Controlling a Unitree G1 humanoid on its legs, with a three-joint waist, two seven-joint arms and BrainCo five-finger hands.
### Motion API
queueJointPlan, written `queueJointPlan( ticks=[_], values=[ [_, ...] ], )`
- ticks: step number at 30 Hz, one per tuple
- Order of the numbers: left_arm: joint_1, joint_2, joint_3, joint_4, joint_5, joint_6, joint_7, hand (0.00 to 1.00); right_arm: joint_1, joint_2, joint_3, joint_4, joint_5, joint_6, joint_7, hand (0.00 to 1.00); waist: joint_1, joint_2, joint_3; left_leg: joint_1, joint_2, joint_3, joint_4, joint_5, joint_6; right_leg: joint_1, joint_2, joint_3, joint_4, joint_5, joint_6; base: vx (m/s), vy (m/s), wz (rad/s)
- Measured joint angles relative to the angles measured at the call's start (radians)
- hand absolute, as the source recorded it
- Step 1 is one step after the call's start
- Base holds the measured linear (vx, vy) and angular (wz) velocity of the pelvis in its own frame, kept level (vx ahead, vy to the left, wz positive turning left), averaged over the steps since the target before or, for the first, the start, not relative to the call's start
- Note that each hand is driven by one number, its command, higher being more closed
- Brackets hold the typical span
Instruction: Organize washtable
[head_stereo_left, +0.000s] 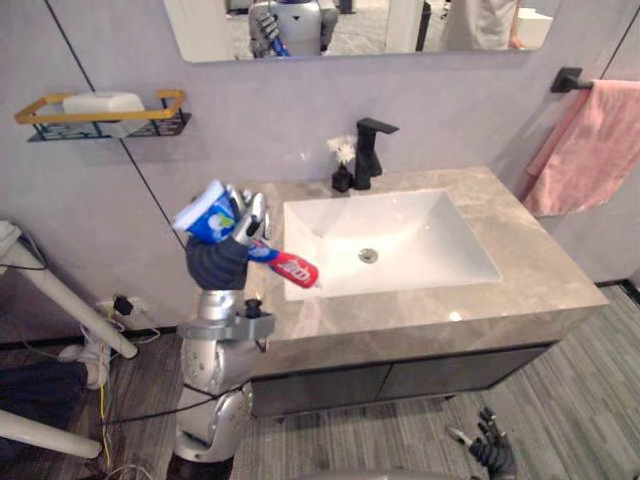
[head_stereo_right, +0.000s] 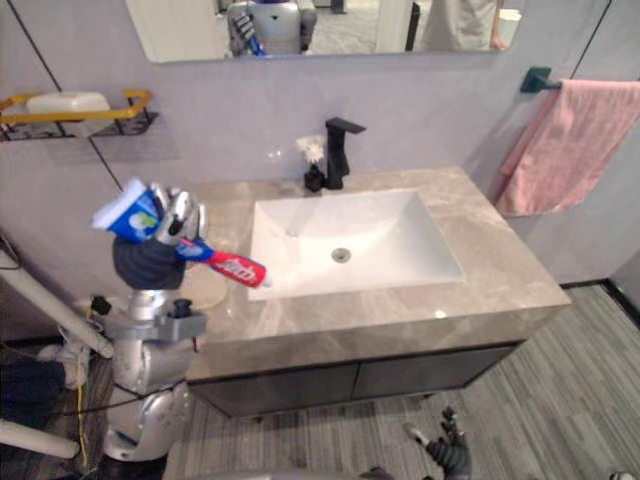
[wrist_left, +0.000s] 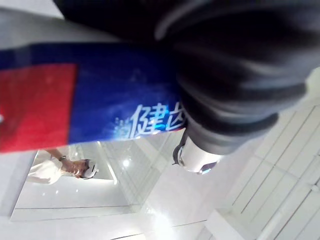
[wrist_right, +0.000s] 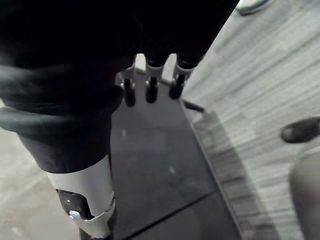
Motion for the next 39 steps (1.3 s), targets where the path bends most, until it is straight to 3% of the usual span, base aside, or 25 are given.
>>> queueJointPlan(
  ticks=[10, 14, 20, 29, 39],
  values=[
    [-0.146, 0.143, 0.185, 0.008, 0.097, -0.01, 0.077, 1.0, -0.048, -0.037, 0.115, 0.128, -0.004, -0.001, 0.024, 0.0, 0.007, 0.01, 0.019, 0.002, -0.002, -0.027, 0.0, 0.003, 0.0, 0.011, -0.002, -0.028, -0.001, -0.006, -0.002, -0.02, -0.003, 0.08],
    [-0.193, 0.185, 0.218, 0.055, 0.107, -0.016, 0.093, 1.0, -0.102, -0.064, 0.122, 0.151, -0.004, -0.001, 0.019, 0.0, 0.006, 0.0, 0.025, -0.016, -0.006, -0.056, 0.001, 0.01, 0.001, 0.014, -0.006, -0.057, -0.014, -0.006, -0.002, 0.01, -0.004, 0.19],
    [-0.208, 0.193, 0.229, 0.19, 0.103, -0.016, 0.097, 1.0, -0.148, -0.098, 0.139, 0.24, -0.005, -0.002, 0.018, 0.0, 0.031, -0.004, 0.026, -0.025, -0.006, -0.08, 0.003, 0.012, -0.001, 0.03, -0.003, -0.079, -0.035, -0.006, -0.001, 0.04, -0.016, 0.14],
    [-0.208, 0.193, 0.265, 0.289, 0.084, -0.001, 0.095, 1.0, -0.166, -0.101, 0.138, 0.26, -0.005, -0.001, 0.016, 0.0, 0.03, -0.033, 0.045, -0.029, -0.004, -0.078, 0.003, 0.011, -0.001, 0.023, -0.003, -0.077, -0.035, -0.006, -0.002, -0.02, -0.009, -0.01],
    [-0.202, 0.159, 0.296, 0.308, 0.077, -0.009, 0.093, 1.0, -0.171, -0.101, 0.136, 0.26, -0.008, -0.001, 0.015, 0.0, 0.028, -0.038, 0.045, -0.044, -0.003, -0.075, 0.004, 0.011, -0.001, 0.008, -0.002, -0.073, -0.035, -0.005, -0.001, -0.01, -0.001, -0.01]
  ],
)
